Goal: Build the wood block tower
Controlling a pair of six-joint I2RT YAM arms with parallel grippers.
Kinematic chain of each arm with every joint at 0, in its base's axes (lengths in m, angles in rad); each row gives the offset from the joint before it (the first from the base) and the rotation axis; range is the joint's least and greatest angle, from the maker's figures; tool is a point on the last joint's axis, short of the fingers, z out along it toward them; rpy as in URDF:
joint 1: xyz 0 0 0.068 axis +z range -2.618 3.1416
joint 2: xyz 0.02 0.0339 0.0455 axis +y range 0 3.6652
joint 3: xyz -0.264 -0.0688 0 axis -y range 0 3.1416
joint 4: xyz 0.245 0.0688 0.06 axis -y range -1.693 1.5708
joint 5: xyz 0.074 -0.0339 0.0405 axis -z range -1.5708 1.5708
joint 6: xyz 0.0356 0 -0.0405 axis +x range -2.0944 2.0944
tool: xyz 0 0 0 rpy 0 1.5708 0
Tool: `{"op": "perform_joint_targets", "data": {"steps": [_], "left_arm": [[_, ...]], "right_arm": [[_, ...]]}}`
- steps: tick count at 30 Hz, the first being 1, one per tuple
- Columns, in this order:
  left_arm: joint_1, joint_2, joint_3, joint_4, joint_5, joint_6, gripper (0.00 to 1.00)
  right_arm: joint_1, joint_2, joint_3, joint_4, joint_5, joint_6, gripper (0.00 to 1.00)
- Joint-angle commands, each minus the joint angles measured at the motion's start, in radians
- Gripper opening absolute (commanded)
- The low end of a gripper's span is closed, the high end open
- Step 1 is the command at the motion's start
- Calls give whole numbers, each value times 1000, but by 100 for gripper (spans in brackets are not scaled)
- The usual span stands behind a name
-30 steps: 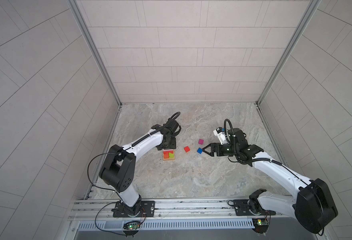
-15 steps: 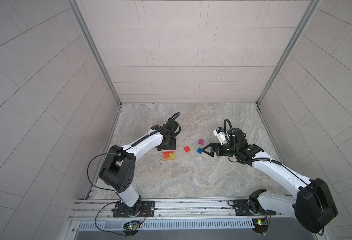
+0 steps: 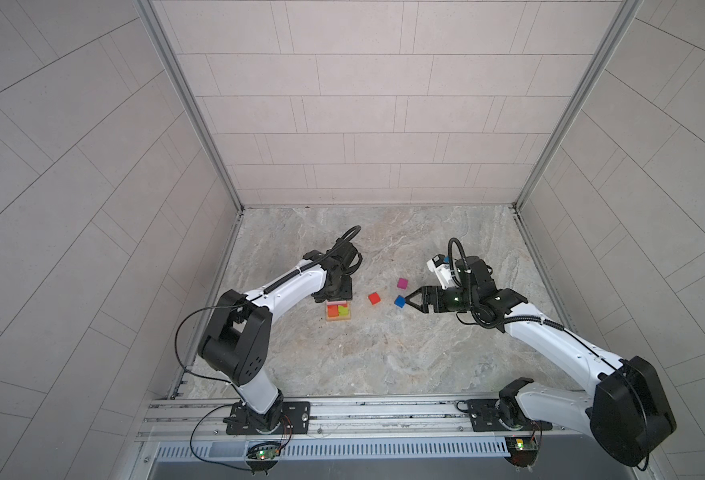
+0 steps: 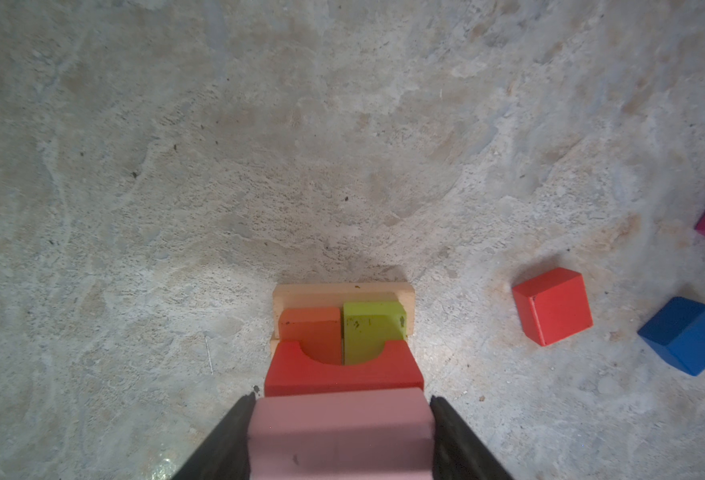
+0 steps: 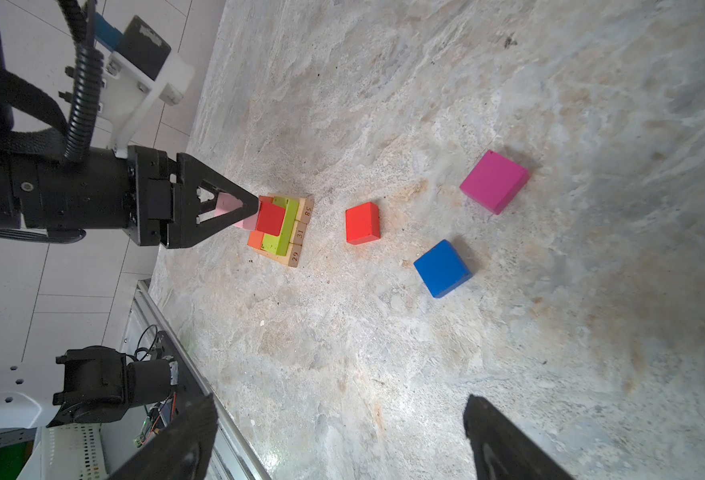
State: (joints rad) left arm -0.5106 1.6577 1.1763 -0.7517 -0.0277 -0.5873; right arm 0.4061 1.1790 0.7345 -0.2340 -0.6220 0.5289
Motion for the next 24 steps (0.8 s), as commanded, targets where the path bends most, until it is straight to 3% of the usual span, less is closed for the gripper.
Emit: {"op": "perform_joint_targets", "data": {"steps": [1, 24], "left_arm": [[4, -29, 0, -12, -18, -1, 56], [4, -19, 1, 3, -14, -3, 57]], "right_arm": [[6, -1, 15, -7, 8, -17, 94], [5, -5, 16, -16, 13, -20, 94]]}}
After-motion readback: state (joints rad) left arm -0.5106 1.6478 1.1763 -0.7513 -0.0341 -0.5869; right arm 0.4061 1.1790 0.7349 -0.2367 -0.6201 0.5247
